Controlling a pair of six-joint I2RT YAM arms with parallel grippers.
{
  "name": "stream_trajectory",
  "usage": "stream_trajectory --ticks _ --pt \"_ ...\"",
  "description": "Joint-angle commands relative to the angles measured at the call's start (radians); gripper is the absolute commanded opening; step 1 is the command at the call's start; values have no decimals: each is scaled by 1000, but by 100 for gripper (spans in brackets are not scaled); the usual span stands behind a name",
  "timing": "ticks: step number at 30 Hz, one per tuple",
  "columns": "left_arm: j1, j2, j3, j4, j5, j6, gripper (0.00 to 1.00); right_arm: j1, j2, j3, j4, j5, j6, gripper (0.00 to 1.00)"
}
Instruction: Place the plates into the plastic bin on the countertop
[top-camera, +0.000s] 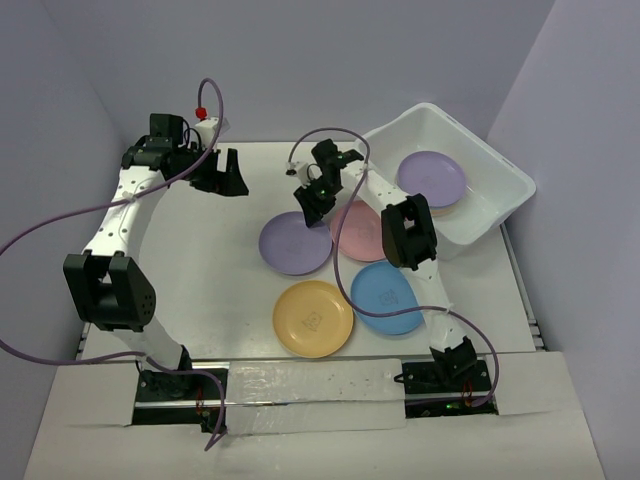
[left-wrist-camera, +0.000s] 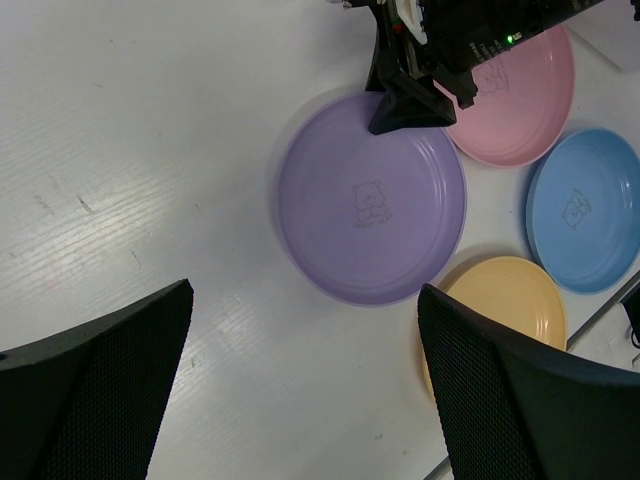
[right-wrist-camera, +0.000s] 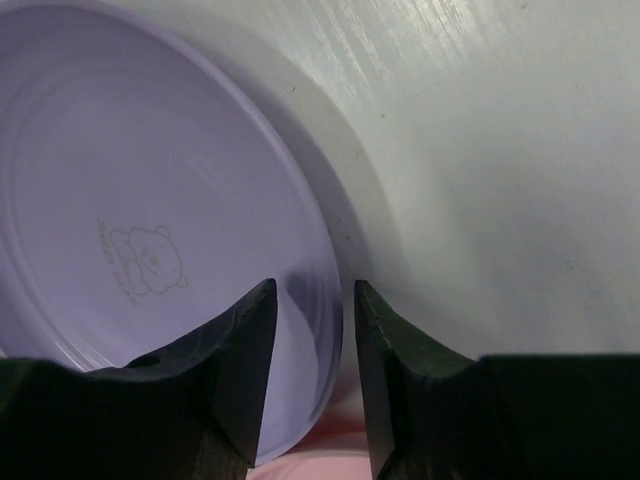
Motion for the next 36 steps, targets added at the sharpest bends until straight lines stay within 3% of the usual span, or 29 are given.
stream_trajectory --ticks 1,6,7,12,17,25,31,36 --pt "6 -34 2 24 -14 1 99 14 5 21 12 -19 18 38" --pt "7 -26 15 15 -21 5 99 15 -12 52 -9 -24 28 1" --pt "8 -26 11 22 -25 1 99 15 -23 75 -19 -32 38 0" --pt "83 -41 -36 143 -54 -209 99 6 -143 185 -5 -98 143 0" --pt "159 -9 11 233 -60 -317 99 -66 -338 100 62 -97 248 0" --pt "160 92 121 252 -62 -334 99 -416 -553 -73 101 16 335 0" --pt "144 110 123 251 -61 -332 99 -673 -538 -113 103 67 350 0" --pt "128 113 134 232 -81 -314 99 -763 -461 -99 109 97 333 0"
